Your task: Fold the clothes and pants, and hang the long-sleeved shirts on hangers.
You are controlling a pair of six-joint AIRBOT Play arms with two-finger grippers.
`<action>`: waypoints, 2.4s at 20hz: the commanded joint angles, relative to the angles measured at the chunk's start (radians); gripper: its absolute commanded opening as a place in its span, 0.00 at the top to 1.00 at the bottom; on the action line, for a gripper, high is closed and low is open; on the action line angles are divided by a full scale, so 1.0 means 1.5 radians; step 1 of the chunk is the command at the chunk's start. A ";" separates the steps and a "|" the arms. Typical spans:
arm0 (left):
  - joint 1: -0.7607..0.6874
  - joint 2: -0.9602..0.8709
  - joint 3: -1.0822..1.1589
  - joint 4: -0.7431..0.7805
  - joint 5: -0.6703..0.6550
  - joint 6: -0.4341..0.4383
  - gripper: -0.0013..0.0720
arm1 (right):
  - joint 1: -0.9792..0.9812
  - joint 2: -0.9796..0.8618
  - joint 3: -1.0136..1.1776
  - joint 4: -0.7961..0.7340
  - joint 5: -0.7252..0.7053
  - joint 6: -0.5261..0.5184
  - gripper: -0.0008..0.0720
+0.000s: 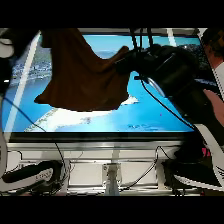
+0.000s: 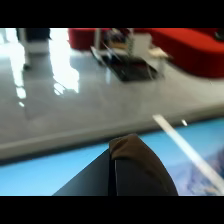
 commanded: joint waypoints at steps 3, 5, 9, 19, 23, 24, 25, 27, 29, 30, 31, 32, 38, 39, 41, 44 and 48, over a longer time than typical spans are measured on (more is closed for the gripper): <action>-0.128 -0.133 0.001 0.000 0.027 0.063 0.96 | -0.129 0.000 -0.166 -0.068 -0.101 0.223 0.97; -0.161 -0.161 0.001 0.000 0.047 0.100 0.96 | -0.190 0.000 -0.183 -0.067 -0.144 0.250 0.97; -0.197 -0.203 0.001 0.000 0.072 0.141 0.96 | -0.299 -0.004 -0.185 -0.057 -0.213 0.273 0.97; -0.162 -0.163 0.000 0.000 -0.001 0.050 0.03 | -0.413 -0.030 -0.185 0.026 -0.208 0.257 0.97; -0.089 -0.132 -0.001 0.000 -0.273 -0.136 0.11 | -0.413 -0.030 -0.185 0.016 -0.217 0.212 0.97; -0.074 -0.136 -0.005 0.000 -0.360 -0.182 0.11 | -0.413 -0.030 -0.185 0.011 -0.217 0.211 0.97; -0.066 -0.140 -0.013 0.000 -0.419 -0.216 0.11 | -0.413 -0.030 -0.185 0.009 -0.217 0.211 0.97; -0.064 -0.152 -0.038 0.020 -0.469 -0.257 0.11 | -0.413 -0.030 -0.185 0.007 -0.217 0.211 0.97; -0.070 -0.166 -0.066 0.063 -0.468 -0.329 0.11 | -0.413 -0.030 -0.185 0.007 -0.216 0.211 0.97; -0.074 -0.176 -0.080 0.071 -0.468 -0.365 0.11 | -0.413 -0.030 -0.185 0.007 -0.216 0.211 0.97; -0.074 -0.186 -0.090 0.070 -0.468 -0.392 0.11 | -0.413 -0.030 -0.185 0.007 -0.216 0.211 0.97; -0.078 -0.198 -0.099 0.070 -0.469 -0.421 0.11 | -0.413 -0.030 -0.185 0.007 -0.216 0.211 0.97; -0.095 -0.219 -0.112 0.070 -0.475 -0.457 0.10 | -0.413 -0.030 -0.185 0.005 -0.217 0.211 0.49; -0.096 -0.219 -0.112 0.070 -0.485 -0.459 0.10 | -0.413 -0.030 -0.185 0.004 -0.217 0.211 0.45; -0.095 -0.219 -0.112 0.070 -0.509 -0.459 0.10 | -0.413 -0.030 -0.185 0.004 -0.217 0.207 0.45; -0.090 -0.219 -0.111 0.081 -0.556 -0.468 0.10 | -0.413 -0.030 -0.185 0.005 -0.216 0.170 0.45; -0.084 -0.219 -0.112 0.227 -0.577 -0.547 0.10 | -0.413 -0.030 -0.185 0.005 -0.216 0.158 0.45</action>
